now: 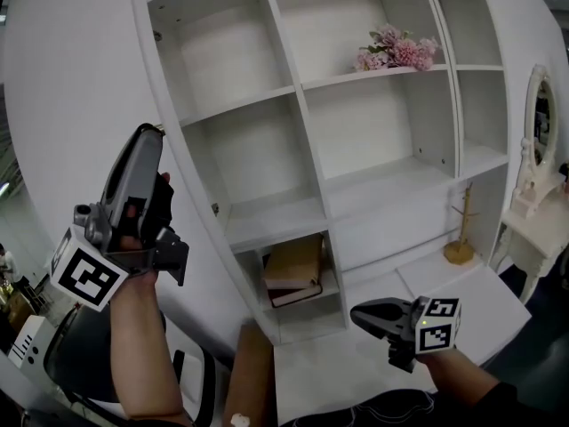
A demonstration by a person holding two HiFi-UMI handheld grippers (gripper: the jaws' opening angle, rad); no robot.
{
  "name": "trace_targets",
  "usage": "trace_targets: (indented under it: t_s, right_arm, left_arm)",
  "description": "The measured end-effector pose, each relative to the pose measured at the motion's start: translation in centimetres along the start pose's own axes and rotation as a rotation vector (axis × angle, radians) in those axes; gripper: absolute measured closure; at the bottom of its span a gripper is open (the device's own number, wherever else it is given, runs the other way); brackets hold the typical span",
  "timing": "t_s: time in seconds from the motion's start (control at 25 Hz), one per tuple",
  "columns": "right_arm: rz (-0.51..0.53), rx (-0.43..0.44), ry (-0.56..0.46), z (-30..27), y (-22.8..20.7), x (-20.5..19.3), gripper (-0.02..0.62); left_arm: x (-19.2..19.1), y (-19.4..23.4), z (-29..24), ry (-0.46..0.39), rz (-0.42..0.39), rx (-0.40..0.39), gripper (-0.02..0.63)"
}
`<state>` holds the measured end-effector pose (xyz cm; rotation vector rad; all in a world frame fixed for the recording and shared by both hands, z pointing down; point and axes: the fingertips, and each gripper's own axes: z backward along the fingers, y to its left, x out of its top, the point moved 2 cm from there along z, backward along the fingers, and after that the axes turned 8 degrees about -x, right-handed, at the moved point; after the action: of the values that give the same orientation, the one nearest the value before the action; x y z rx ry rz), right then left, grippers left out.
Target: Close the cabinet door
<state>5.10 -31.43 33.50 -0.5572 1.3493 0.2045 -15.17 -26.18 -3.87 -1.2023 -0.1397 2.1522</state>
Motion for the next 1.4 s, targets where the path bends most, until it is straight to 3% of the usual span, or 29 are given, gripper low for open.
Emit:
trace_targets:
  t_s: [0.4, 1.4]
  right_arm:
    - [0.007, 0.009, -0.03, 0.9, 0.1, 0.7, 0.589]
    - [0.018, -0.06, -0.071, 6.5, -6.6, 3.6, 0.589]
  left_arm:
    - [-0.9, -0.9, -1.3, 0.063, -0.119, 0.064, 0.528]
    - [-8.0, 0.7, -9.1, 0.201, -0.329, 0.154, 0.531]
